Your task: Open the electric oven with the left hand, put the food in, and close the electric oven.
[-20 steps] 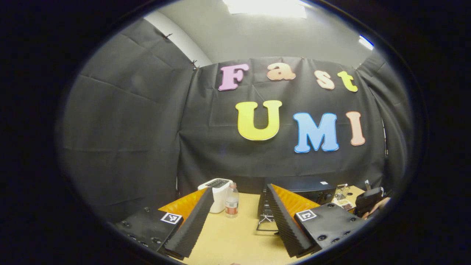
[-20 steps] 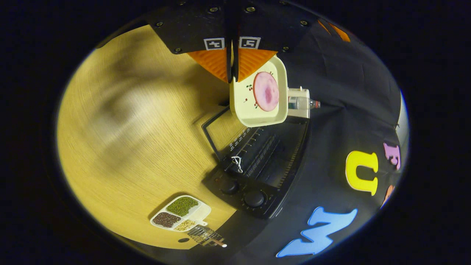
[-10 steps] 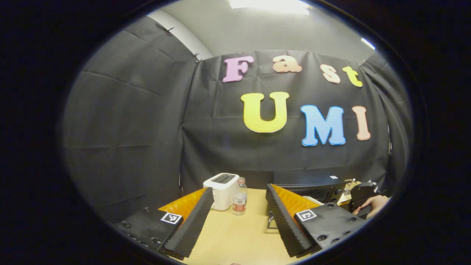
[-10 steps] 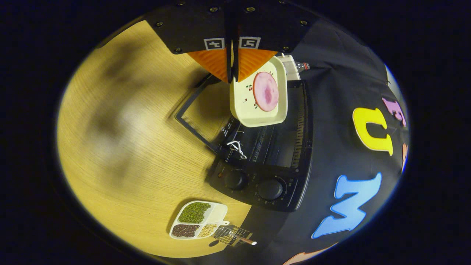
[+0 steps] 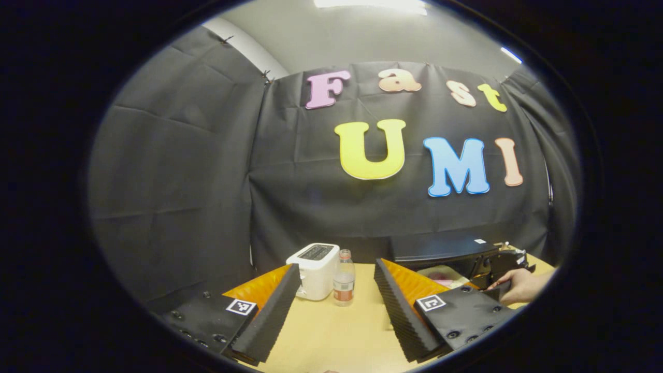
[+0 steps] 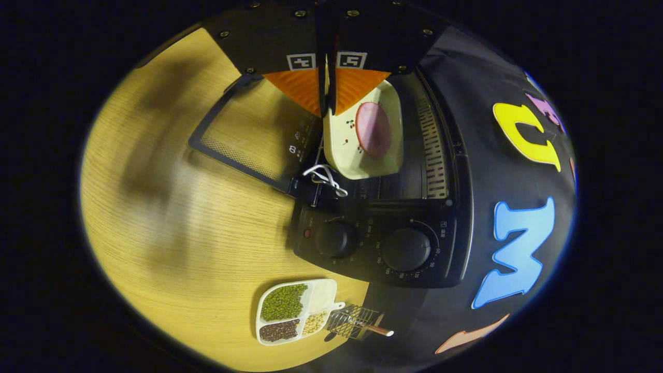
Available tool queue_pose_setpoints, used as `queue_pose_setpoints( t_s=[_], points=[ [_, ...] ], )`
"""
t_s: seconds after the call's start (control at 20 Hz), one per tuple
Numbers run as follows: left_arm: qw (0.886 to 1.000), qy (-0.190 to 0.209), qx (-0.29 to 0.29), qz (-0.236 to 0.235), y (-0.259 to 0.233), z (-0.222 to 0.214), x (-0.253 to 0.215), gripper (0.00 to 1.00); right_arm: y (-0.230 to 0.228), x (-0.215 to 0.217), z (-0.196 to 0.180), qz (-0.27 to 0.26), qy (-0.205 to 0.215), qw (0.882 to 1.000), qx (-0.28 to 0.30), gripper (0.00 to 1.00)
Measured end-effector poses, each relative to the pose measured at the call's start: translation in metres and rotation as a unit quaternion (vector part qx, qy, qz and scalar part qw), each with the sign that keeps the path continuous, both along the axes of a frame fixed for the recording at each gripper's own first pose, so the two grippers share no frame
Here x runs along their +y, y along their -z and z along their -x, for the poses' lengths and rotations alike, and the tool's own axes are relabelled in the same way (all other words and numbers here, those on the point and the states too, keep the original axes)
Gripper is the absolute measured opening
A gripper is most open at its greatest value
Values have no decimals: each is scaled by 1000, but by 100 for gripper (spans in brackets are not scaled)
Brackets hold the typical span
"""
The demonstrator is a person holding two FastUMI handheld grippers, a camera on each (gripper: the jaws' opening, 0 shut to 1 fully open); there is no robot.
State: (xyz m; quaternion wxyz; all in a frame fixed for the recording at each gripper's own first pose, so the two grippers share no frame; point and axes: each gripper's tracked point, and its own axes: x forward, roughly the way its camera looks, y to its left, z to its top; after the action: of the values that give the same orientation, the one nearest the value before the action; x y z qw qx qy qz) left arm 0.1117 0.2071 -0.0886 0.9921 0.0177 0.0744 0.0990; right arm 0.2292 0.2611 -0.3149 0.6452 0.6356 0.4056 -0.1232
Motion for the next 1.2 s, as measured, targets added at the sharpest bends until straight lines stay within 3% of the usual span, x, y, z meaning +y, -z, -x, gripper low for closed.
queue_pose_setpoints(
  t_s=[0.2, 0.25, 0.3, 0.4, 0.45, 0.5, 0.55, 0.6, 0.65, 0.85, 1.0, 1.2],
  points=[
    [1000, 3, 11, 1, 11, -10, 2, 96, 3, 11, -26, 2, 30, 1000, -6, 1],
    [1000, 3, 11, 1, 12, -12, 2, 100, 2, 13, -31, -3, 36, 999, -13, 1],
    [1000, 3, 9, 0, 10, -14, 2, 91, -2, 17, -34, -12, 39, 999, -18, 2],
    [1000, 7, 8, -3, 12, -16, -1, 94, -12, 21, -38, -23, 33, 998, -40, 9],
    [1000, 10, 9, -2, 15, -17, -4, 97, -19, 23, -39, -24, 25, 998, -54, 17],
    [1000, 13, 9, 0, 15, -18, -7, 100, -28, 24, -37, -25, 16, 997, -69, 41],
    [1000, 18, 8, 4, 16, -21, -11, 100, -35, 25, -35, -25, 7, 996, -82, 55],
    [1000, 22, 7, 10, 16, -22, -15, 100, -40, 21, -30, -19, -6, 996, -90, 57],
    [1000, 26, 8, 14, 18, -24, -21, 100, -41, 18, -22, -5, -22, 995, -95, 99],
    [998, 53, 14, 27, 27, -25, -53, 100, -64, -1, 7, 49, -86, 985, -140, 97],
    [995, 83, 31, 34, 43, -23, -86, 97, -79, -20, 34, 125, -158, 960, -194, 97],
    [991, 119, 56, 40, 66, -19, -135, 97, -103, -55, 65, 208, -203, 922, -255, 98]
  ],
)
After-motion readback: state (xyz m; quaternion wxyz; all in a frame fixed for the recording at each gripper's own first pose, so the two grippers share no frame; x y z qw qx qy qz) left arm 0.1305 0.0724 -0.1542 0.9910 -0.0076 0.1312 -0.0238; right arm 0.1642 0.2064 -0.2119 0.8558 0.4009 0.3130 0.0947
